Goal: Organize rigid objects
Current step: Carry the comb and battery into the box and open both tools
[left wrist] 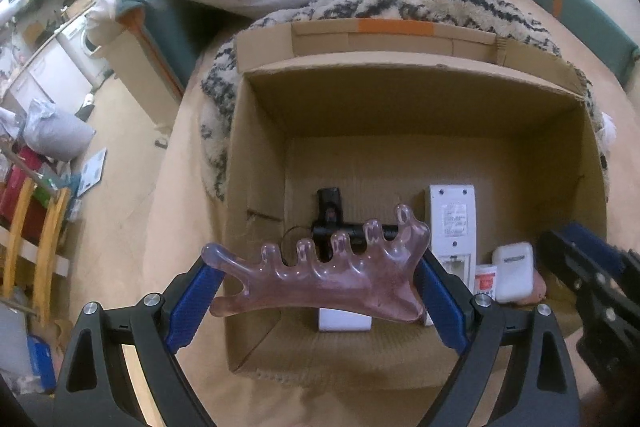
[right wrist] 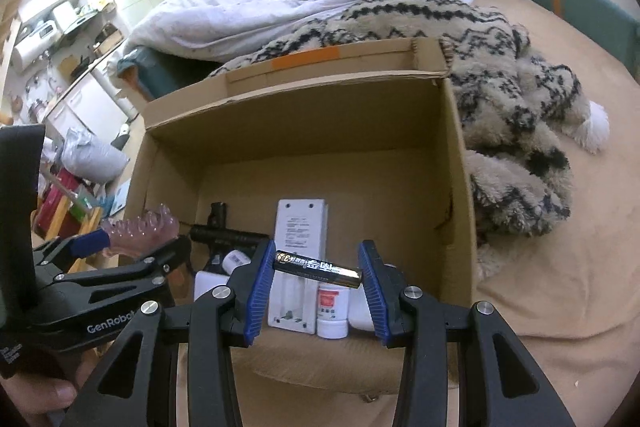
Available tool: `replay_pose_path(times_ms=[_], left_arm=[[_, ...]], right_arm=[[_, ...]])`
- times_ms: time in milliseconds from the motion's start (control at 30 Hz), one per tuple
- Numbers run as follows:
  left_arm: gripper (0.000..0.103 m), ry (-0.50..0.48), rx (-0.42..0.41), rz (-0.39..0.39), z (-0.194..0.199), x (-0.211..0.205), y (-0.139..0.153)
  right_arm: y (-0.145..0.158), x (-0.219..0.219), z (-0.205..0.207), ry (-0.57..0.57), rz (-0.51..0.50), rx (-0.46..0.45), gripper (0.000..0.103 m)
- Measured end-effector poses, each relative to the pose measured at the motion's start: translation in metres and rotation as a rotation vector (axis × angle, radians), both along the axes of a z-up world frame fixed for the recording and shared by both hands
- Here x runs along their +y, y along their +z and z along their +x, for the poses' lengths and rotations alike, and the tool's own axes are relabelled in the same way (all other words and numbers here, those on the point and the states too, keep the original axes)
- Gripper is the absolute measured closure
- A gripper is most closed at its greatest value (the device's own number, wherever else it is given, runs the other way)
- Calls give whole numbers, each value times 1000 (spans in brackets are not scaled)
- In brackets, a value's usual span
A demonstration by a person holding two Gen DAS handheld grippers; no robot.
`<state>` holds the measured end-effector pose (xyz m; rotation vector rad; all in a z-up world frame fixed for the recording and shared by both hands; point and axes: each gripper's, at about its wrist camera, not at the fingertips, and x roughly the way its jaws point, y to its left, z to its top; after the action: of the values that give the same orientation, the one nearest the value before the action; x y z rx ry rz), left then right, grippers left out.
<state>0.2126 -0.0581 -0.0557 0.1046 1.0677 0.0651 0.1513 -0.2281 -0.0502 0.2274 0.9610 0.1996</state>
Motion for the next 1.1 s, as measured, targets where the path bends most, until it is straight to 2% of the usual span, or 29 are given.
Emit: replay_pose_path(times_ms=[100,200,300,367,533,900,1100], left_arm=[[11,12,-34,46,2,-11,12],[11,-37,-62,104,5,-33,18],[11,-50,-47,128,11,-46,13],[11,-43,-33,136,16,-50,5],[11,31,25,93,25,-41,-9],[11,77,69,80,37,-32,-29],[10,83,97,45,38,-26,-40]], right_arm=[[-3,-11,5,-13,-7,10,58],[-8,-30,12,-56,41,54,58],[-16,-44,17,-91,121,94,58],[-16,-40,18,-89,103,93,58],[-17,-28,18,-54,25,93,58],[-18,-25,20,-43,34,102,58],[-18,-19,24,-29,25,94,58]])
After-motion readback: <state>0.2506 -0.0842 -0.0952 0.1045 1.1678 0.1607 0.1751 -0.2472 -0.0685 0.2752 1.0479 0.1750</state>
